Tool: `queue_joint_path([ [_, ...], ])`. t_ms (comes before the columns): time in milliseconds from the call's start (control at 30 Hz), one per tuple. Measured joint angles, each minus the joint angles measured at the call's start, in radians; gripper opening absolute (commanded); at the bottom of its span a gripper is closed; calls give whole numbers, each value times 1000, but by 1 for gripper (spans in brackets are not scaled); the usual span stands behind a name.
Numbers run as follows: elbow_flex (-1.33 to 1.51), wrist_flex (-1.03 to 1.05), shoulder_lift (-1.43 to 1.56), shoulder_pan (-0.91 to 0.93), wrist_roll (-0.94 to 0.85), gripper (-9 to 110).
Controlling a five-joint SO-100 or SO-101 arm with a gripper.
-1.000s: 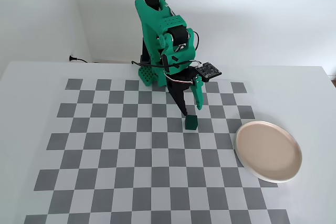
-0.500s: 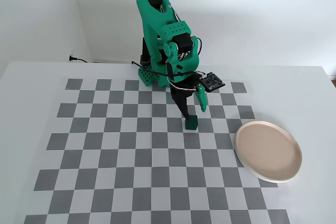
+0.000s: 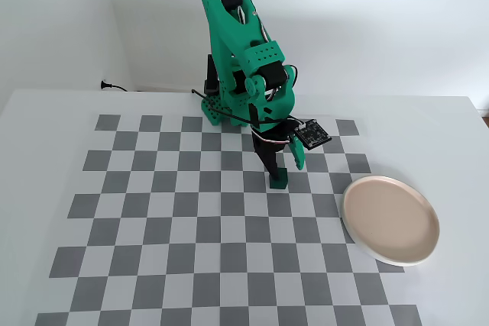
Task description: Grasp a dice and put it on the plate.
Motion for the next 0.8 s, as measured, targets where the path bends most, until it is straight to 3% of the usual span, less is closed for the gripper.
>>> queue_joint_path([
  [800, 0, -34, -6, 40, -15, 21],
])
